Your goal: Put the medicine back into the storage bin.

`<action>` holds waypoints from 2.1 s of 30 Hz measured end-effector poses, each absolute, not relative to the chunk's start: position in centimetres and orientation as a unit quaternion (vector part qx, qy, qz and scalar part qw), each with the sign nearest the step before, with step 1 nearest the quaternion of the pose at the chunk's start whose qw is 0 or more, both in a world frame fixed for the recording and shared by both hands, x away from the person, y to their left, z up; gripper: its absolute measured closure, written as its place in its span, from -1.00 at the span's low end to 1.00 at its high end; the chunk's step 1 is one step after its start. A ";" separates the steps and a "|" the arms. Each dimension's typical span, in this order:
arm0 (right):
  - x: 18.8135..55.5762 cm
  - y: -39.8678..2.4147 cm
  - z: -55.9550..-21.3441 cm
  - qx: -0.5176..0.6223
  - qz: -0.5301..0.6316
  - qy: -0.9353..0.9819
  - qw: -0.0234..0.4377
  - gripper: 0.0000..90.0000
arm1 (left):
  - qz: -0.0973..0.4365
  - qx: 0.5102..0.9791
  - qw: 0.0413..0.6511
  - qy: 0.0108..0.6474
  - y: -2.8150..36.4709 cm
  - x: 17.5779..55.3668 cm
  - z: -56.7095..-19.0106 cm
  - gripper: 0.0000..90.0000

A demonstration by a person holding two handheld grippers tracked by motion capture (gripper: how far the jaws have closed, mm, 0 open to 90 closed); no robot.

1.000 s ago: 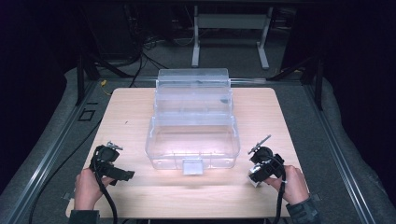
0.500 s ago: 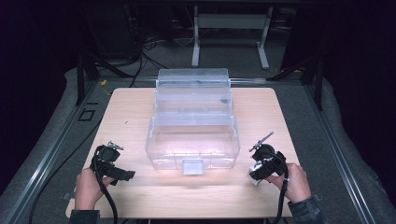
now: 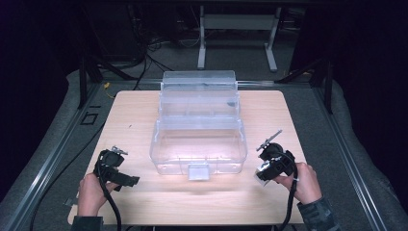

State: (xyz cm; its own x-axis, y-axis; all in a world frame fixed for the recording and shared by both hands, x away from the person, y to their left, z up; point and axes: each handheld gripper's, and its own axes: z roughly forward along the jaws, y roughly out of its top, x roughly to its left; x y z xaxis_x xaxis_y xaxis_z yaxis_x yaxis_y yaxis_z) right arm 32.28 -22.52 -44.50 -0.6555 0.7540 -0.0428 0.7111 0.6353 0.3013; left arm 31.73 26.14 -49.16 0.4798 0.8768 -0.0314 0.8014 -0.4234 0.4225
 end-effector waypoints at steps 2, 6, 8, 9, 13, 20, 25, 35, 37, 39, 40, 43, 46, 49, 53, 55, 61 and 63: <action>32.3 -22.5 -44.3 0.408 0.131 0.900 0.083 -0.01 | 0.097 0.838 0.194 0.500 26.1 31.7 -49.2 -0.97; 32.5 -22.5 -44.1 0.407 0.135 0.899 0.083 -0.01 | 0.097 0.838 0.194 0.501 26.1 31.7 -49.2 -0.97; 32.6 -22.4 -43.8 0.405 0.131 0.901 0.087 -0.01 | 0.095 0.837 0.196 0.501 26.0 31.7 -49.2 -0.97; 32.6 -22.4 -43.6 0.404 0.131 0.901 0.088 -0.01 | 0.096 0.838 0.195 0.500 26.0 31.7 -49.2 -0.97; 32.8 -22.5 -43.1 0.403 0.131 0.901 0.089 -0.01 | 0.095 0.839 0.193 0.499 26.0 31.8 -49.2 -0.97; 33.0 -22.6 -42.4 0.403 0.130 0.901 0.095 0.00 | 0.095 0.840 0.192 0.498 25.9 31.8 -49.3 -0.97; 33.3 -22.7 -41.8 0.405 0.130 0.900 0.099 0.00 | 0.094 0.841 0.192 0.496 25.9 31.8 -49.3 -0.97; 33.9 -22.6 -40.9 0.401 0.127 0.901 0.106 0.00 | 0.094 0.841 0.192 0.498 25.8 31.8 -49.4 -0.97; 34.0 -22.6 -40.8 0.402 0.124 0.901 0.109 0.00 | 0.094 0.841 0.192 0.497 25.8 31.8 -49.4 -0.97; 34.3 -22.6 -40.8 0.400 0.141 0.900 0.097 0.00 | 0.094 0.840 0.192 0.498 25.8 31.8 -49.4 -0.97; 34.3 -22.5 -40.6 0.402 0.126 0.901 0.107 0.00 | 0.094 0.842 0.191 0.496 25.8 31.8 -49.4 -0.97; 34.7 -22.4 -40.4 0.401 0.131 0.900 0.105 0.00 | 0.093 0.842 0.191 0.496 25.8 31.8 -49.4 -0.97; 35.0 -22.2 -40.1 0.398 0.127 0.902 0.109 0.00 | 0.092 0.841 0.191 0.498 25.7 31.8 -49.5 -0.97; 35.2 -22.1 -39.8 0.399 0.129 0.901 0.108 0.00 | 0.092 0.841 0.190 0.497 25.8 31.8 -49.5 -0.97; 35.5 -21.7 -39.5 0.395 0.128 0.902 0.114 0.00 | 0.090 0.842 0.189 0.497 25.8 31.8 -49.5 -0.97; 35.7 -21.5 -39.4 0.391 0.128 0.905 0.113 0.00 | 0.090 0.842 0.189 0.497 25.7 31.8 -49.5 -0.97; 36.2 -21.1 -38.9 0.390 0.127 0.904 0.118 0.00 | 0.090 0.842 0.189 0.496 25.7 31.8 -49.5 -0.97; 36.4 -21.1 -38.7 0.390 0.130 0.904 0.118 0.00 | 0.089 0.843 0.190 0.496 25.7 31.8 -49.5 -0.97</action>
